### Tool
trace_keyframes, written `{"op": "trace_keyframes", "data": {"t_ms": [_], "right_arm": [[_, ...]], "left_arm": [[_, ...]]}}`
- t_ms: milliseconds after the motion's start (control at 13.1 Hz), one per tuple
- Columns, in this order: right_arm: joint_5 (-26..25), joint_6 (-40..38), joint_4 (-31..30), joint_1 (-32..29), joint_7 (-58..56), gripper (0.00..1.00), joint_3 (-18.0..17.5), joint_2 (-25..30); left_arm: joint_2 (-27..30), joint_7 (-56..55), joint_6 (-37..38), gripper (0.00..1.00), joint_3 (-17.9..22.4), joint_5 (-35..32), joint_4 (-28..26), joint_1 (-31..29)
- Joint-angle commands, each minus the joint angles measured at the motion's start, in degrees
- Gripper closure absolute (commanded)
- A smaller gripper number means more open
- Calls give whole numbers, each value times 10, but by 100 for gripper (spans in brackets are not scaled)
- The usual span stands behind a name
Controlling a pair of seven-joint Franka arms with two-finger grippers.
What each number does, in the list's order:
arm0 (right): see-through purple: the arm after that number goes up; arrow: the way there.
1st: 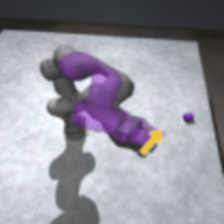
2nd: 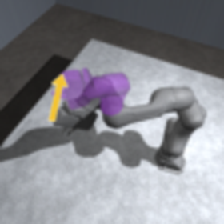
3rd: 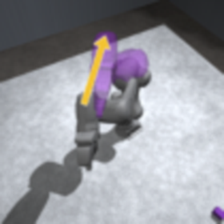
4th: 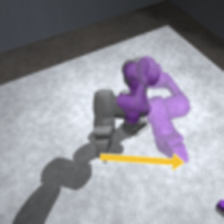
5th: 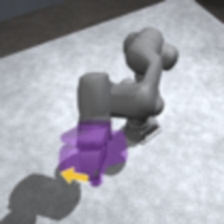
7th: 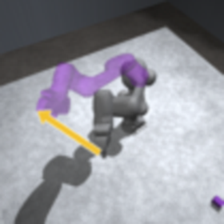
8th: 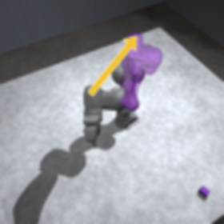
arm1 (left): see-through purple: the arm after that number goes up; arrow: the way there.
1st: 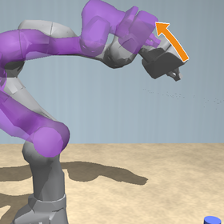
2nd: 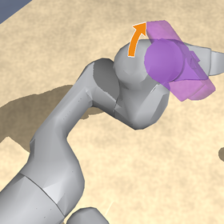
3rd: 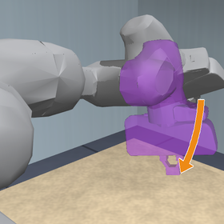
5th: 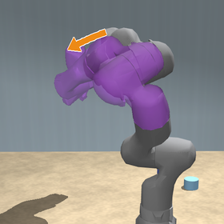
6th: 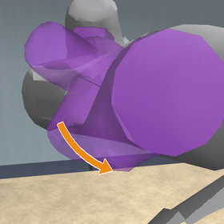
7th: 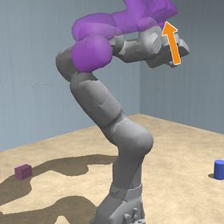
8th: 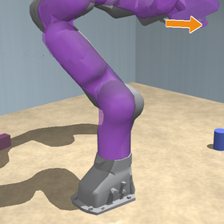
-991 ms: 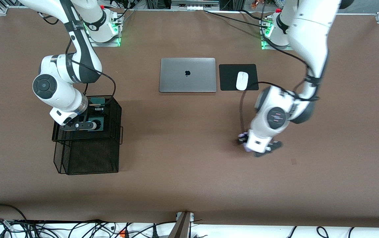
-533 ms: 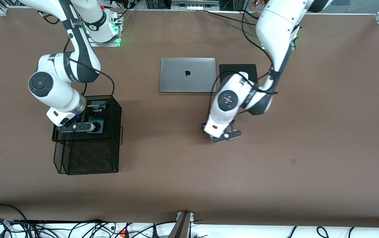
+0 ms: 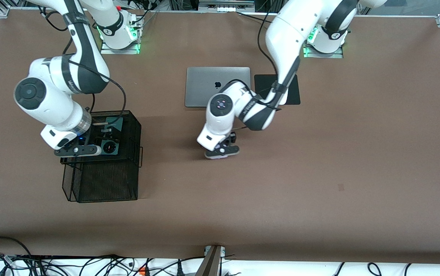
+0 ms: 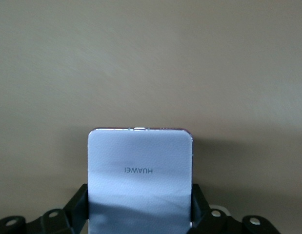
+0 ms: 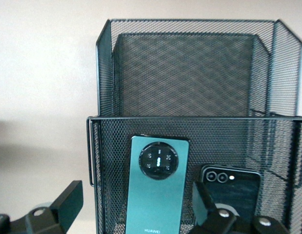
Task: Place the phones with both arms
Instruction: 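Set the white Huawei phone down beside the laptop with the left gripper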
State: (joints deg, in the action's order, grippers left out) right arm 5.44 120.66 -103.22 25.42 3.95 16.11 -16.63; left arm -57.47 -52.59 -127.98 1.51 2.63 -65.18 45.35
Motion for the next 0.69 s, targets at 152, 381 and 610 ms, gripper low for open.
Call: {"op": "trace_keyframes", "data": {"t_ms": [152, 381, 610], "right_arm": [[10, -16, 11, -8, -10, 1, 0, 5], [10, -17, 10, -8, -11, 1, 0, 5], [10, -17, 10, -8, -10, 1, 0, 5]], "left_arm": [[-40, -8, -2, 96, 55, -10, 52, 68], [-45, -8, -3, 63, 59, -11, 52, 72], [-41, -5, -10, 0, 74, -10, 52, 71]]}}
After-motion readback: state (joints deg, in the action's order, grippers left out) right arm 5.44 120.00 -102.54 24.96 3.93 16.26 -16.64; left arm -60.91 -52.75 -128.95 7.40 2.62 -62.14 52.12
